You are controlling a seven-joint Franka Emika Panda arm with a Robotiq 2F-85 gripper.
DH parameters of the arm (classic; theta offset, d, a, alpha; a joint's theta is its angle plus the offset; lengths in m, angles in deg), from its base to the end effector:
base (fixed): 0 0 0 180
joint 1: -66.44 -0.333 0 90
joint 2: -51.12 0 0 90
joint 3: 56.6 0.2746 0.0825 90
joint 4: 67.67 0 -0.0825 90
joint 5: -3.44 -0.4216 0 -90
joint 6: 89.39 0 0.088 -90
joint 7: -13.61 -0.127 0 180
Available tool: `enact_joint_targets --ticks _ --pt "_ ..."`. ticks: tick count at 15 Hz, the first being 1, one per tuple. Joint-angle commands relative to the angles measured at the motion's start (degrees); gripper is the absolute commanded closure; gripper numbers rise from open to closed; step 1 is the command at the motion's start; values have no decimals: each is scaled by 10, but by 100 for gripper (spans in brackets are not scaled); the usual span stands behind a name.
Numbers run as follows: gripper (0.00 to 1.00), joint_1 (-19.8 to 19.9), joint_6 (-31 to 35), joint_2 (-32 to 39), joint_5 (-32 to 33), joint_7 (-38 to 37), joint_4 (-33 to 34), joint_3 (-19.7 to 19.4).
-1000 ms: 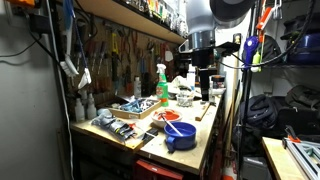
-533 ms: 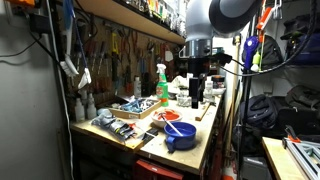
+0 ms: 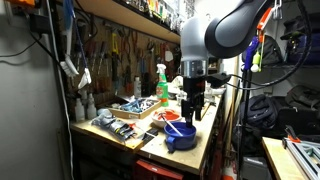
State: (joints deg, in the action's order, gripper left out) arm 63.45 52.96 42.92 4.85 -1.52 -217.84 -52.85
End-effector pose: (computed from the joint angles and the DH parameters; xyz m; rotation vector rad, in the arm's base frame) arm 0.4531 0.0519 0.2088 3.1124 -0.1989 0.0168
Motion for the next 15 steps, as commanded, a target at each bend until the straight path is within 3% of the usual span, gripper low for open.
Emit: enact_joint_targets --ticks 1,8,10,13,15 --pt "47 6 26 37 18 -46 10 11" --pt "98 0 29 59 13 -56 20 6" --pt "100 0 24 45 11 -37 21 3" --pt "98 8 -18 -12 -21 49 29 -14" --pt "98 30 -22 -45 -26 27 37 -35"
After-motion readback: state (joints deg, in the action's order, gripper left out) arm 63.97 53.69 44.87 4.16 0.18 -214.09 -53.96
